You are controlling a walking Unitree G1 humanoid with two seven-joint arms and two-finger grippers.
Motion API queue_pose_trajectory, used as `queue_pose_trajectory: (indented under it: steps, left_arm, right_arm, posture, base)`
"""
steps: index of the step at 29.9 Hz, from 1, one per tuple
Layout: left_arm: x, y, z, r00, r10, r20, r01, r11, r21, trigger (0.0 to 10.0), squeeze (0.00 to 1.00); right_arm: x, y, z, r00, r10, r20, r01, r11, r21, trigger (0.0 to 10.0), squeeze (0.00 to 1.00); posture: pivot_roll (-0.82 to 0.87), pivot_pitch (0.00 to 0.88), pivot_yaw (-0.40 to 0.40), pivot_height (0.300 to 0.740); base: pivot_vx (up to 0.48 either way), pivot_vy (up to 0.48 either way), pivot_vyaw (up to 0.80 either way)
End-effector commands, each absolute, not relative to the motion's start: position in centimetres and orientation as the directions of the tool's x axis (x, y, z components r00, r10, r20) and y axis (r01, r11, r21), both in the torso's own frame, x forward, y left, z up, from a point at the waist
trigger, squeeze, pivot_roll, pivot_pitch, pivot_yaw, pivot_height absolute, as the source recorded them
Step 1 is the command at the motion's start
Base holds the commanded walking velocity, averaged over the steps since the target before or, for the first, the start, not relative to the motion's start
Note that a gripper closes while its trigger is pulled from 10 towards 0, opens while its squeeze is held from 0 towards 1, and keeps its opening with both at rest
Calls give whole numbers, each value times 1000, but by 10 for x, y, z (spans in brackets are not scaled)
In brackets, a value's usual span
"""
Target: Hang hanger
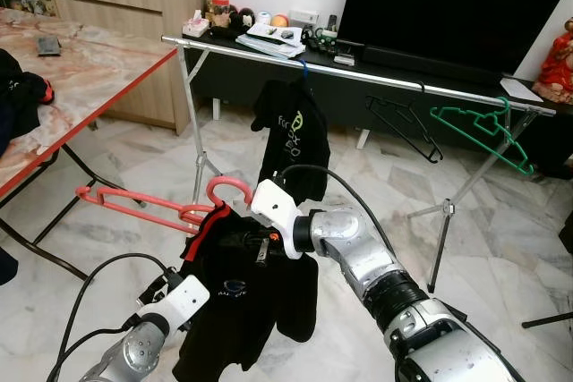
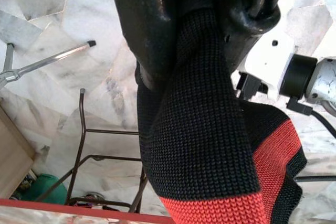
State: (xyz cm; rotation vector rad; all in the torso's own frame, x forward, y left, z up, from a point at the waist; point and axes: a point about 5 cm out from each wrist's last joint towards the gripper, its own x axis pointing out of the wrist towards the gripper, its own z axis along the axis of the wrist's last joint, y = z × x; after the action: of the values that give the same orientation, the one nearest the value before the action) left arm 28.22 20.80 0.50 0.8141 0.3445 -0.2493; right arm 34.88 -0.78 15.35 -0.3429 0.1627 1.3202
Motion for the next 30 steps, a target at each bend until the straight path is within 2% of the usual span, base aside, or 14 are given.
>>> queue_pose_trajectory:
  steps: [1,7,15,30]
  left_arm:
    - [284,208,4,913,-68,-401,345,654,673,10000,0]
    - [285,214,5,919,-13,-394,308,646,698,10000,0]
    - [292,223,12,942,95,-323,195,628,753,10000,0]
    - [286,211,3,934,54,-354,243,631,737,10000,0]
  right_arm:
    - [353,-6,172,256,932,-257,-958,210,-194,0,0]
    - [353,-5,174,252,934,-253,-959,205,-197,0,0]
    - [351,-4,173,230,939,-255,-964,184,-193,0,0]
    - [350,3,181,216,952,-218,-966,175,-191,0,0]
  posture:
    - [153,0,-157,740]
    - [148,0,-156,740]
    - [148,0,-157,740]
    - [147,0,-158,740]
  base:
    - [0,0,0]
    - [0,0,0]
    - [0,0,0]
    - [0,0,0]
